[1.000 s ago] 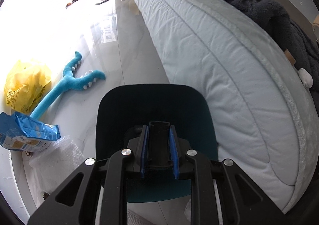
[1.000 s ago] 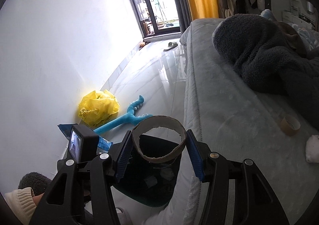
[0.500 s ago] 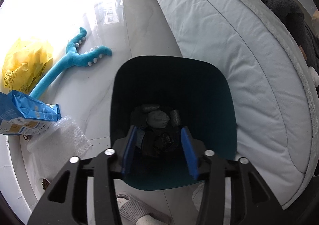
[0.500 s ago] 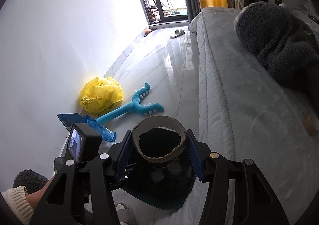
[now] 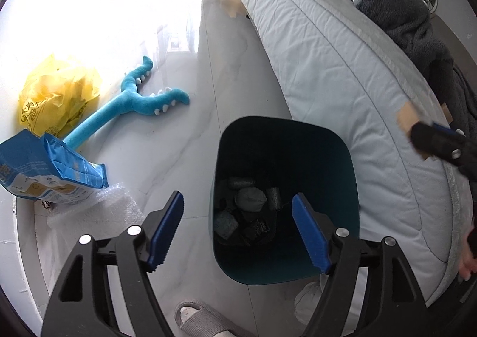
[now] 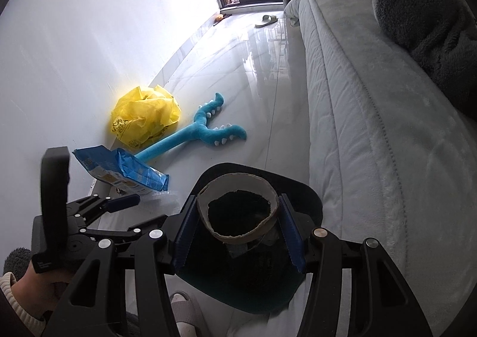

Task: Collect trash
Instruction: 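Lower the brown tape roll into the bin and open the right gripper, then move both open tools from the bin back over the bed toward the tape roll and sock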

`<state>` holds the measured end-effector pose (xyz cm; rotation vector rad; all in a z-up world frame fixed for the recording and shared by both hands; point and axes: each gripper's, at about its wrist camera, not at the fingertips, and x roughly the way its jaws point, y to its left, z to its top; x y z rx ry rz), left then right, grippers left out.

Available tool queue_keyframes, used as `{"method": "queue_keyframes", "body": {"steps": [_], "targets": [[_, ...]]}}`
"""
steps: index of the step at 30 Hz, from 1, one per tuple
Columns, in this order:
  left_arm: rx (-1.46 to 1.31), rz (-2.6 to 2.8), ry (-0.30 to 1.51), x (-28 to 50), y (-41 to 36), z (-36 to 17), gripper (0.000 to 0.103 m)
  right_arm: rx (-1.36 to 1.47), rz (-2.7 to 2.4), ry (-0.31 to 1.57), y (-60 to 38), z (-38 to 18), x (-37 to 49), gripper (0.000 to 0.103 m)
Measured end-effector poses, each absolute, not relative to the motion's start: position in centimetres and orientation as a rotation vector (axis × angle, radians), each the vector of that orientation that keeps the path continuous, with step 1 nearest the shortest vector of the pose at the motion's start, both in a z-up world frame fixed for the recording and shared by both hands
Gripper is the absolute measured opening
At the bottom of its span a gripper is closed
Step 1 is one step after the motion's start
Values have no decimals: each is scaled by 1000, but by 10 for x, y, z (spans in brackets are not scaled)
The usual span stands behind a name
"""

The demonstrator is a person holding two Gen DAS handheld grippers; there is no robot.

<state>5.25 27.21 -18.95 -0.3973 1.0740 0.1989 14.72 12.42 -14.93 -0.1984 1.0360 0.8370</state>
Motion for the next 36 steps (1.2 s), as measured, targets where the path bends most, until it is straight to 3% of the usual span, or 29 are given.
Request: {"method": "queue_keyframes", "body": {"steps": [30,32,36], "targets": [[-316,168,727,28,274,-72,89,-351,781,1193,172,-224,140,56],[-310,171,708,28,274,-66,89,-373,780,1199,170,-225,137,66],[-313,168,678,27,273,-55,89,-381,779,1188,161,-220,136,70]]}}
